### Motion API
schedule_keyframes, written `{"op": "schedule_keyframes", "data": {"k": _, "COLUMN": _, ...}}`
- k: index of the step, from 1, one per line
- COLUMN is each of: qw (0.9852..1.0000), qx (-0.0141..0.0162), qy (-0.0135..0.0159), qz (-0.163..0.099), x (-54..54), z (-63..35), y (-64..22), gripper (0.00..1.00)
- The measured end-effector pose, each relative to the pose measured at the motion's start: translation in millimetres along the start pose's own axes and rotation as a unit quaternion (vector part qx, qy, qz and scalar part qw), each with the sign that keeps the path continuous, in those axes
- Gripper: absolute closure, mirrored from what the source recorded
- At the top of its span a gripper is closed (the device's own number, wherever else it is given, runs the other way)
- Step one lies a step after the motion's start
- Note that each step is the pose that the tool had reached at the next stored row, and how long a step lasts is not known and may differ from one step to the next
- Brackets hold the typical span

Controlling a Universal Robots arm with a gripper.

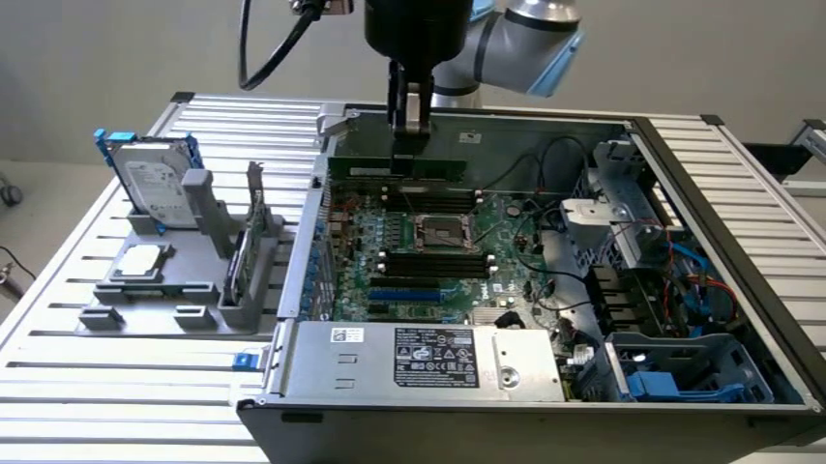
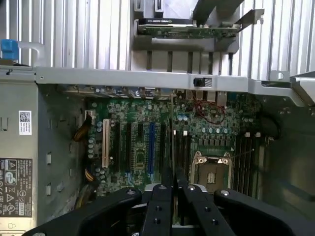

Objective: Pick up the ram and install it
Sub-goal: 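Pick up the ram and move it above insertion slot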

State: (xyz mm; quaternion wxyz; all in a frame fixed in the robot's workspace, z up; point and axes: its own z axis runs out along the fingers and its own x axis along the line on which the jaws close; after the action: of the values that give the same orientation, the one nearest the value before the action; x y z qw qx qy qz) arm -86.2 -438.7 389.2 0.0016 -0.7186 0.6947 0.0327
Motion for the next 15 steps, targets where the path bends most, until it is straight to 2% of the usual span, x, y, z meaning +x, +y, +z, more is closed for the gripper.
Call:
{"op": "schedule_keyframes", "data": {"k": 2, "qw": 1.0000, "qx": 0.0000, "qy": 0.0015, "qz": 0.000, "x": -7.0, "z": 2.0, "y": -6.3, "gripper": 0.86}}
{"op": "schedule_keyframes", "data": {"k": 5, "qw": 1.0000, "qx": -0.0001, "qy": 0.0028, "qz": 0.000, "x": -13.4, "z": 6.3, "y": -20.4, "gripper": 0.86}}
{"op": "schedule_keyframes", "data": {"k": 11, "qw": 1.0000, "qx": -0.0001, "qy": 0.0031, "qz": 0.000, "x": -16.4, "z": 16.1, "y": -47.7, "gripper": 0.86}}
{"op": "schedule_keyframes", "data": {"k": 15, "qw": 0.9999, "qx": 0.0005, "qy": 0.0026, "qz": 0.013, "x": -15.8, "z": 23.0, "y": -55.9, "gripper": 0.86}}
